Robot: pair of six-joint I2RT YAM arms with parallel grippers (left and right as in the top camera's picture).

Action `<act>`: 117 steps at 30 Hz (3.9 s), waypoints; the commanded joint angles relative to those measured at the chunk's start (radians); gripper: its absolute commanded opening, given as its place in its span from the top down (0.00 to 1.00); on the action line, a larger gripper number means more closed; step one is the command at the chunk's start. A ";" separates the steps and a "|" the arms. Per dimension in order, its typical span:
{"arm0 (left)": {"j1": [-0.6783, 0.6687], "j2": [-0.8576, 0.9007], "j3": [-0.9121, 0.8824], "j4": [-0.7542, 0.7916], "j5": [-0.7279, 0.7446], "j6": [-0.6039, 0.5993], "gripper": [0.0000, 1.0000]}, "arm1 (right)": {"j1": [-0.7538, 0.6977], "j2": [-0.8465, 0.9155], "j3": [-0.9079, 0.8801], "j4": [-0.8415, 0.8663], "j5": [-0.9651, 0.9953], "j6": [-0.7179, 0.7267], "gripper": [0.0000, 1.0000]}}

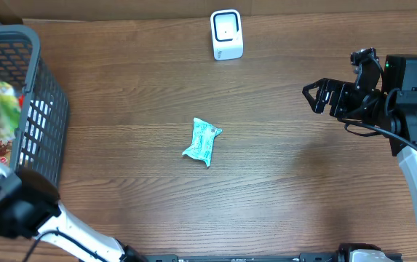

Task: Scan the item barcode
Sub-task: 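Grasp the yellow POKKA drink carton in the basket with the left gripper, then place the yellow carton on the table left of the wipes pack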

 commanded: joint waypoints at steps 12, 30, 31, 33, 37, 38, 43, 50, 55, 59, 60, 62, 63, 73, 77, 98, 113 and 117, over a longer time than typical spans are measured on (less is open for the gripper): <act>-0.014 -0.331 0.064 -0.044 0.078 -0.042 0.17 | -0.002 0.001 0.020 0.002 0.001 0.000 0.00; 0.037 -0.045 -0.153 0.039 0.122 -0.159 0.00 | -0.002 0.001 0.020 -0.005 0.002 0.000 0.00; 0.037 -0.026 -0.153 0.047 0.135 -0.159 0.01 | -0.002 0.002 0.020 -0.005 0.002 0.000 0.00; 0.035 0.013 -0.153 0.051 0.138 -0.159 0.00 | -0.002 0.002 0.020 -0.005 0.002 0.000 0.00; 0.010 0.107 -0.160 0.050 0.106 -0.148 0.01 | -0.002 0.001 0.020 -0.007 0.002 0.000 0.00; 0.006 0.126 -0.161 0.053 0.101 -0.148 0.00 | -0.002 0.001 0.020 -0.010 0.002 0.000 0.00; 0.000 0.190 -0.204 0.126 0.098 -0.152 0.00 | -0.002 0.001 0.020 -0.019 0.002 0.000 0.00; -0.027 0.199 -0.313 0.259 0.101 -0.138 0.00 | -0.002 0.002 0.020 -0.020 0.002 0.000 0.00; -0.050 0.199 -0.425 0.360 0.099 -0.129 0.00 | -0.002 0.002 0.020 -0.021 0.002 0.000 0.00; -0.058 0.199 -0.530 0.458 0.092 -0.129 0.00 | -0.002 0.001 0.020 -0.023 0.002 0.000 0.00; -0.058 0.199 -0.554 0.483 0.090 -0.129 0.00 | -0.002 0.002 0.020 -0.024 0.002 0.000 0.00; -0.059 0.200 -0.595 0.528 0.089 -0.129 0.00 | -0.002 0.001 0.020 -0.024 0.002 0.000 0.00; -0.061 0.201 -0.615 0.553 0.090 -0.129 0.00 | -0.002 0.002 0.020 -0.024 0.002 0.000 0.00; -0.063 0.201 -0.651 0.602 0.086 -0.121 0.88 | -0.002 0.002 0.020 -0.023 0.002 0.000 0.00; -0.062 0.201 -0.649 0.600 0.087 -0.121 0.96 | -0.002 0.002 0.020 -0.023 0.002 0.000 0.00; -0.054 0.196 0.358 -0.059 0.146 -0.104 0.96 | -0.002 0.002 0.020 -0.016 0.002 0.000 0.00; -0.252 0.064 0.649 -0.249 0.277 -0.047 0.96 | -0.002 0.001 0.020 -0.043 0.002 0.000 0.00; -0.390 0.039 0.516 -0.249 0.277 -0.011 0.96 | -0.002 0.002 0.020 -0.044 0.002 0.000 0.00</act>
